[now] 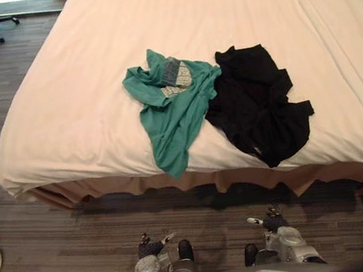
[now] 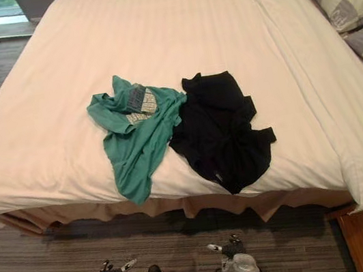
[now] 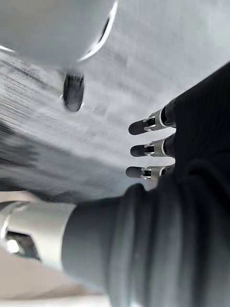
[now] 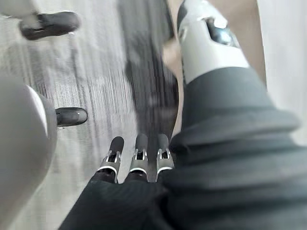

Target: Tidy the bed and pick cloth on bed and put in laundry

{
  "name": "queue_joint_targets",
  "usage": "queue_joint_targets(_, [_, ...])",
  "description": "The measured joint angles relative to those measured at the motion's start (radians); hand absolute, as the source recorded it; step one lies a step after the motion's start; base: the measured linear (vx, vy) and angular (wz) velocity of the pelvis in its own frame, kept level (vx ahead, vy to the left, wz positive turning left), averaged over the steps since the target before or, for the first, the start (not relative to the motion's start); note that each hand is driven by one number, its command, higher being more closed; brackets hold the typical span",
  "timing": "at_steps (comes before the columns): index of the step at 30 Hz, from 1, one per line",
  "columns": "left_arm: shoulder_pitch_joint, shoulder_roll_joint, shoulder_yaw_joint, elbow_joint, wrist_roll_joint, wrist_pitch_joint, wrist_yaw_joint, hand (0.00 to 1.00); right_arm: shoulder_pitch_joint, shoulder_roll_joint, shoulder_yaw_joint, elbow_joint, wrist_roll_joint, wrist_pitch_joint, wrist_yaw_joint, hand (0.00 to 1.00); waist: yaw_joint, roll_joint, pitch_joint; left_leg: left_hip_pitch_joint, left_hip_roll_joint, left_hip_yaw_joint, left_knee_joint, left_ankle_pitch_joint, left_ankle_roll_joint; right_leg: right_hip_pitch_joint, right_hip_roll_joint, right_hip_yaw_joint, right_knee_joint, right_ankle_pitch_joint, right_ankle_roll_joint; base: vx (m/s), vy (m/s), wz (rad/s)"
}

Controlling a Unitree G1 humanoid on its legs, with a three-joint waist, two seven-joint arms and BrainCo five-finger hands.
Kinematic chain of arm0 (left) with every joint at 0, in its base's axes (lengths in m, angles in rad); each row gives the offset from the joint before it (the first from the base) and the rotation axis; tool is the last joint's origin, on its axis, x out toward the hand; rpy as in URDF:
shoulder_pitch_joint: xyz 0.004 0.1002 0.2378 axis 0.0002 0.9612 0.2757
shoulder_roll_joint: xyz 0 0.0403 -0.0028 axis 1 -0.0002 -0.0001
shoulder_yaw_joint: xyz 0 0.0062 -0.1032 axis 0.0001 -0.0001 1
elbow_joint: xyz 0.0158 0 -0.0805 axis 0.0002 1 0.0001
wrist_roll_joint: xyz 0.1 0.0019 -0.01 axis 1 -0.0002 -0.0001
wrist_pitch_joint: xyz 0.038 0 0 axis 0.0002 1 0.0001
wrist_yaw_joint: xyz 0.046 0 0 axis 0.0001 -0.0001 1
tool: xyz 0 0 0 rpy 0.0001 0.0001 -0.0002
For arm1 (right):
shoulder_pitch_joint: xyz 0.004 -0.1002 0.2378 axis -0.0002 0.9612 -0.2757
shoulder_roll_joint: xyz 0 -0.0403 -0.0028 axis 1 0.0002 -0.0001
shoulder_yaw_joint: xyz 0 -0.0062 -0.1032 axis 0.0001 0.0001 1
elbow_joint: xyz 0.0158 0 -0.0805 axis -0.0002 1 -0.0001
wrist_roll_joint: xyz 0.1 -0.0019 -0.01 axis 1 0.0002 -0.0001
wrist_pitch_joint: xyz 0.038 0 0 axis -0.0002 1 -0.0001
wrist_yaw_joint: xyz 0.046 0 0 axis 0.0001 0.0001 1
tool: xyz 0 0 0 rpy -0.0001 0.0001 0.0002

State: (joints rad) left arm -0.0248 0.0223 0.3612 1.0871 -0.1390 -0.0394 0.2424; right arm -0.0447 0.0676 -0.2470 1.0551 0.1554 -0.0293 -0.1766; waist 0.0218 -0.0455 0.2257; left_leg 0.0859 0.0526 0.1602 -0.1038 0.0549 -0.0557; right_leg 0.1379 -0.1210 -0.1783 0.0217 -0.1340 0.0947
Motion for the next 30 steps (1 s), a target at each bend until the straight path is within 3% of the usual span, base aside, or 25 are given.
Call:
queue_joint_targets(3, [0.001,-0.005,0.142,0.004,-0.128,0.01,0.002,0.0,0.017,-0.006,-0.154,0.003,0.085,0.002,-0.013,0.0,0.016,0.0,-0.001,0.001,-0.008,-0.001,0.0,-0.007,-0.003,0.019,-0.008,-0.019,-0.014,0.002,0.002,0.13,-0.003,0.14])
queue_joint_targets(6, [-0.023,0.007,0.36,0.002,-0.255,0.01,-0.004,0.0,0.05,-0.012,-0.33,0.024,0.17,0.011,-0.027,0.0,0.029,0.0,-0.002,0.01,-0.01,0.008,0.0,-0.011,-0.007,0.044,-0.01,-0.035,-0.019,0.002,0.001,0.1,-0.003,0.17])
queue_joint_targets(7, [-0.027,0.025,0.481,-0.004,-0.287,0.012,-0.004,0.0,0.063,-0.014,-0.418,0.036,0.193,0.018,-0.029,0.0,0.031,0.0,-0.009,0.017,-0.003,0.029,0.0,-0.013,-0.009,0.049,-0.008,-0.034,-0.015,0.003,0.001,0.12,-0.021,0.08])
queue_joint_targets(8, [-0.025,0.062,0.642,-0.005,-0.311,0.014,-0.005,0.0,0.086,-0.021,-0.515,0.036,0.209,0.024,-0.032,0.0,0.031,0.006,-0.039,0.016,0.002,0.032,0.002,-0.021,-0.008,0.043,0.002,-0.034,-0.007,0.006,-0.005,0.11,-0.026,0.0])
queue_joint_targets(10, [-0.022,0.102,0.751,-0.009,-0.317,0.014,-0.007,0.0,0.1,-0.04,-0.603,0.036,0.223,0.032,-0.033,0.0,0.028,0.008,-0.061,0.02,0.008,0.037,0.004,-0.024,-0.006,0.043,0.007,-0.034,-0.001,0.008,-0.007,0.08,-0.018,-0.02])
queue_joint_targets(12, [-0.016,0.192,0.905,-0.013,-0.319,0.015,-0.024,0.0,0.118,-0.118,-0.746,0.025,0.232,0.049,-0.038,0.0,0.027,0.018,-0.096,0.035,0.019,0.05,0.005,-0.028,-0.007,0.043,0.014,-0.034,0.021,0.013,-0.014,0.05,-0.011,-0.07])
queue_joint_targets(14, [0.003,0.272,0.964,-0.04,-0.307,0.018,-0.037,0.0,0.127,-0.21,-0.813,-0.024,0.209,0.063,-0.043,0.0,0.023,0.029,-0.134,0.036,0.024,0.052,0.0,-0.043,-0.008,0.043,0.019,-0.035,0.03,0.012,-0.015,0.01,0.002,-0.02])
queue_joint_targets(17, [0.025,0.336,0.97,-0.171,-0.248,0.026,-0.031,0.0,0.135,-0.309,-0.828,-0.126,0.129,0.068,-0.054,0.0,0.023,0.033,-0.176,0.035,0.023,0.054,0.0,-0.058,-0.006,0.043,0.017,-0.036,0.031,0.011,-0.017,0.0,0.0,0.0])
queue_joint_targets(19, [0.069,0.387,0.886,-0.369,-0.116,0.024,0.028,0.0,0.139,-0.353,-0.807,-0.257,0.061,0.059,-0.081,0.0,0.025,0.028,-0.208,0.031,0.016,0.049,-0.001,-0.07,-0.011,0.04,0.012,-0.038,0.031,-0.002,-0.035,0.0,0.0,0.0])
queue_joint_targets(21, [0.122,0.47,0.79,-0.611,-0.055,0.007,0.09,0.0,0.138,-0.369,-0.718,-0.44,-0.031,0.053,-0.124,0.0,0.025,0.002,-0.243,0.004,0.012,0.041,-0.001,-0.071,-0.013,0.015,0.011,-0.036,0.031,-0.018,-0.059,-0.01,-0.014,0.02])
queue_joint_targets(23, [0.125,0.51,0.747,-0.734,-0.012,-0.005,0.116,0.0,0.134,-0.394,-0.632,-0.559,-0.125,0.054,-0.143,0.0,0.023,-0.002,-0.244,-0.008,0.008,0.03,-0.001,-0.064,-0.012,0.006,0.008,-0.033,0.031,-0.024,-0.061,-0.03,-0.017,0.09])
queue_joint_targets(25, [0.117,0.544,0.665,-0.849,0.08,-0.007,0.135,0.0,0.104,-0.451,-0.546,-0.681,-0.306,0.058,-0.145,0.0,0.018,0.006,-0.25,-0.014,-0.001,0.02,0.0,-0.058,-0.009,0.005,0.001,-0.032,0.032,-0.031,-0.051,-0.03,0.01,0.13])
queue_joint_targets(30, [0.089,0.626,0.455,-0.917,0.245,-0.008,0.133,0.0,0.035,-0.581,-0.376,-0.823,-0.511,0.042,-0.131,0.0,0.019,0.017,-0.264,-0.018,0.001,0.014,0.006,-0.039,-0.007,-0.013,0.003,-0.025,0.035,-0.034,-0.047,-0.01,-0.004,0.03])
